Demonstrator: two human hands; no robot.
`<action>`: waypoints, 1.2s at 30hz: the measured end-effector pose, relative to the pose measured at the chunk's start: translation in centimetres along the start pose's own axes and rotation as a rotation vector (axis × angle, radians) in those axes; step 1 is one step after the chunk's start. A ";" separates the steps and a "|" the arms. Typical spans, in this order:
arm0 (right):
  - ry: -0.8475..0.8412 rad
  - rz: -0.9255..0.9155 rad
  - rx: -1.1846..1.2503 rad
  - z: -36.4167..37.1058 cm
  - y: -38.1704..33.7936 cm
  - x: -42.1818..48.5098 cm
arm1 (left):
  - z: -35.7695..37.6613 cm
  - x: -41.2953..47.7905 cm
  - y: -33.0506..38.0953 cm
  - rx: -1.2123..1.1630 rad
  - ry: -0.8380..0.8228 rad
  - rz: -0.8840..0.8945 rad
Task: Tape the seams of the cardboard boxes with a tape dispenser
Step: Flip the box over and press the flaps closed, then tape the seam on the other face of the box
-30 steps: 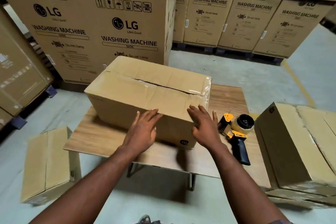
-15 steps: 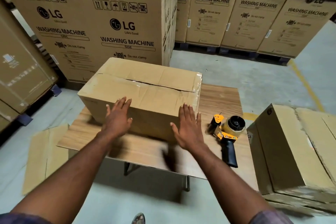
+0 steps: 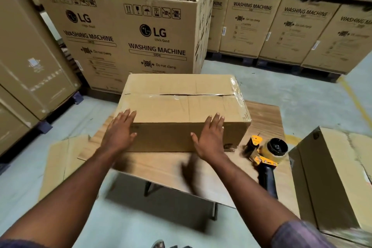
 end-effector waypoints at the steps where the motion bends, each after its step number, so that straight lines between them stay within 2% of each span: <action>1: -0.002 -0.017 0.026 0.1 0.2 0.2 | 0.0 -0.2 -0.7 0.026 0.012 -0.003; 4: -0.020 -0.085 0.066 -0.9 1.8 2.6 | 0.7 -1.2 0.4 0.006 0.051 -0.019; 6: -0.023 -0.078 0.005 -2.1 3.3 5.9 | 1.0 -2.1 2.9 -0.039 0.049 -0.038; 9: -0.056 0.072 -0.092 -4.3 3.6 10.2 | 1.1 -3.5 6.1 -0.047 0.039 0.008; 11: -0.075 0.107 -0.091 -4.7 1.1 10.5 | 0.2 -3.4 6.1 -0.087 0.062 0.059; 16: -0.115 -0.071 0.056 0.5 -6.8 3.0 | 0.5 -2.6 2.1 -0.111 0.083 0.144; 18: -0.139 -0.165 0.099 1.8 -8.5 0.5 | 1.5 -3.2 2.3 -0.154 0.139 0.176; 21: -0.153 -0.216 0.137 1.7 -8.2 0.9 | 2.1 -3.4 3.8 -0.226 0.207 0.114; 24: -0.167 -0.184 0.192 0.4 -5.3 4.1 | 2.2 -4.0 6.7 -0.271 0.182 0.132; 28: -0.071 -0.021 0.109 -1.2 -2.2 7.9 | 1.6 -5.2 11.5 -0.470 0.073 0.283; 30: -0.039 0.036 0.035 -1.1 -3.3 7.1 | 0.8 -4.8 12.0 -0.667 0.042 0.257; 32: -0.086 -0.048 -0.015 0.0 -5.7 4.4 | 0.4 -3.1 10.8 -0.760 0.104 0.194; 34: -0.107 -0.166 -0.113 1.7 -7.3 1.3 | 0.4 -0.3 8.7 -0.633 0.120 0.178; 36: -0.033 -0.242 -0.196 2.3 -7.4 -0.1 | 0.8 2.0 6.3 -0.426 0.017 0.177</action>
Point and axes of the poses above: each hand's wrist, its own x-axis towards the middle knuckle, its own z-axis out of the palm, y = z × x, the point moved 1 cm from there along x, towards the middle knuckle, and after that the axes turned 5 degrees about y, right-handed, at the moved point
